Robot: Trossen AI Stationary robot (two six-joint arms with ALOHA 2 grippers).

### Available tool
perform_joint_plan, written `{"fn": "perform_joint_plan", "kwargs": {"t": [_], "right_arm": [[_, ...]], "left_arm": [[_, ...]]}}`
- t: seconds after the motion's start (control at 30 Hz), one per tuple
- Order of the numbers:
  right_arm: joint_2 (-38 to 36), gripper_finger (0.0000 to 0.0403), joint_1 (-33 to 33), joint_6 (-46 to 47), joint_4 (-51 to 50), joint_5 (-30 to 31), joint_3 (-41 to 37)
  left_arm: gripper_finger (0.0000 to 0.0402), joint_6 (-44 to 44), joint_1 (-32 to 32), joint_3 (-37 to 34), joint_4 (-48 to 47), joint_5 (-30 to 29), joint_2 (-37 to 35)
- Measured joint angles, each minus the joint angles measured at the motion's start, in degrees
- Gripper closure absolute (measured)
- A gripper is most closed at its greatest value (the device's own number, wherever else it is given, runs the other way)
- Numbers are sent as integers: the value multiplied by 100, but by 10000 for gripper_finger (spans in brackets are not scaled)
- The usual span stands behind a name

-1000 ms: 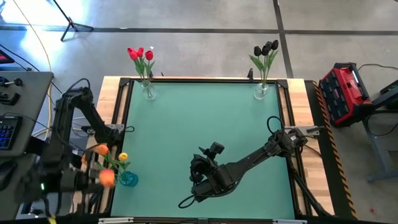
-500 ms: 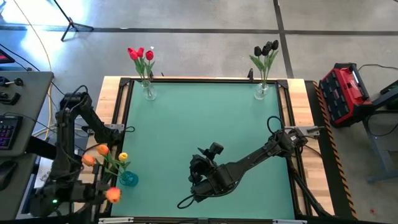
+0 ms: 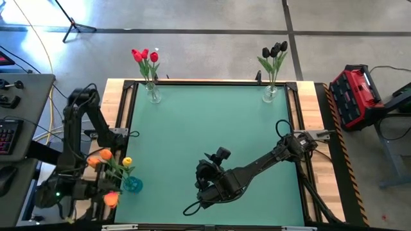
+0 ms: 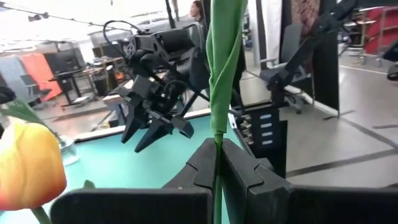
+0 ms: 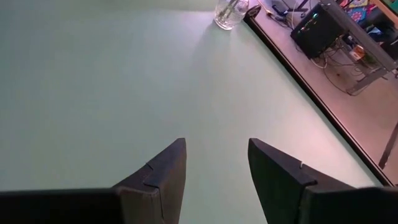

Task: Sort flowers into vase by color
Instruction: Put the orange tulip into the blue vase

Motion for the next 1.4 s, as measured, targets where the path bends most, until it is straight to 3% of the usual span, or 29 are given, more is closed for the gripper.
{"fn": "perform_joint_plan", "kwargs": {"t": [0.27, 0.57, 0.77, 0.93, 1.1, 1.4], "right_arm": [[0, 242, -18, 129, 4, 0, 0], [0, 242, -17, 88, 2, -42, 0], [0, 242, -21, 86, 2, 0, 0], [0, 242, -21, 120, 2, -40, 0], [0, 242, -21, 126, 0, -61, 0], [0, 242, -21, 113, -4, -61, 0]], "left_arm": [[401, -869, -107, -4, -1262, 8, -227], [401, -3334, -107, -4, -3218, 94, -235], [401, -4395, -94, -12, -3915, 658, -239], [399, -4788, -44, -119, -4208, 1030, -239], [363, -4854, 39, -208, -4171, 1038, -237], [251, -5247, 153, -190, -4158, 1262, -241]]}}
